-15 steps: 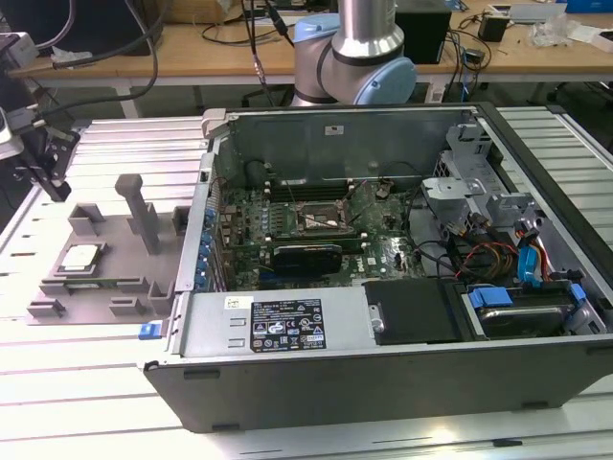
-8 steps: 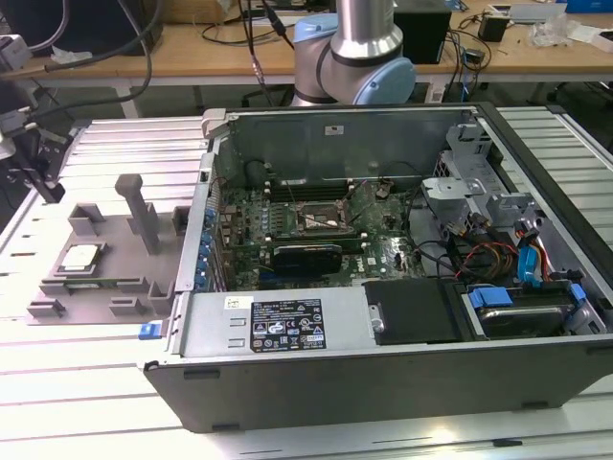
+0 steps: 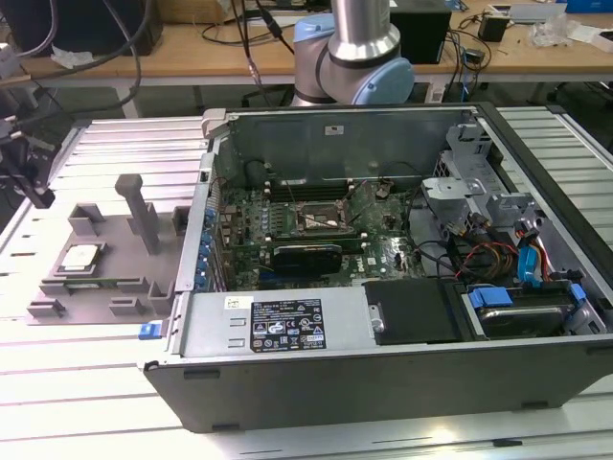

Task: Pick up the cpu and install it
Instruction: 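Pick up the cpu and move it towards the insertion slot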

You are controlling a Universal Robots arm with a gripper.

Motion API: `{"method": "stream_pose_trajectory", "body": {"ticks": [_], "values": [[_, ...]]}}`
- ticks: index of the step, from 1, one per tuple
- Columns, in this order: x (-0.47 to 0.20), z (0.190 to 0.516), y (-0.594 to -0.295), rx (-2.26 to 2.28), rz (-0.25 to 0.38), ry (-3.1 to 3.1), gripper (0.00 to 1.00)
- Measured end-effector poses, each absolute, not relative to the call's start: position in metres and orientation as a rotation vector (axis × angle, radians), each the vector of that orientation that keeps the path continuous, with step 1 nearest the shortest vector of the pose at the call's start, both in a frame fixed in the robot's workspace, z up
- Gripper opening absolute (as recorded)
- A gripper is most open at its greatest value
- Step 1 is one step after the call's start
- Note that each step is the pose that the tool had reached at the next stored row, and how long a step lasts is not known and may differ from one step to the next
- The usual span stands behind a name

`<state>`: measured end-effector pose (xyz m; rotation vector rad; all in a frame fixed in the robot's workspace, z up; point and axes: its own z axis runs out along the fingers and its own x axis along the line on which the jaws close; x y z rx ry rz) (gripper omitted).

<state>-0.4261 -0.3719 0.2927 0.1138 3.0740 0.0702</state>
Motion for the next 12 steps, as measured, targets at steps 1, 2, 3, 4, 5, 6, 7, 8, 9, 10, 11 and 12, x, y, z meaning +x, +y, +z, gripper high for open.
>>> {"method": "stream_pose_trajectory", "body": {"ticks": [1, 2, 3, 4, 5, 6, 7, 8, 9, 10, 11, 12], "values": [[-0.428, 0.29, -0.372, 0.114, 0.07, 3.074, 0.11], [-0.428, 0.288, -0.372, 0.114, 0.07, 3.074, 0.11], [-0.428, 0.284, -0.372, 0.114, 0.07, 3.074, 0.11], [-0.428, 0.28, -0.372, 0.114, 0.07, 3.074, 0.11], [-0.428, 0.276, -0.373, 0.114, 0.07, 3.074, 0.11], [-0.428, 0.272, -0.374, 0.114, 0.07, 3.074, 0.11], [-0.428, 0.269, -0.375, 0.114, 0.07, 3.074, 0.11], [-0.427, 0.267, -0.376, 0.114, 0.07, 3.074, 0.11], [-0.427, 0.265, -0.377, 0.114, 0.07, 3.074, 0.11], [-0.425, 0.261, -0.378, 0.114, 0.07, 3.074, 0.11], [-0.424, 0.258, -0.379, 0.114, 0.07, 3.074, 0.11], [-0.423, 0.256, -0.379, 0.114, 0.07, 3.074, 0.11]]}}
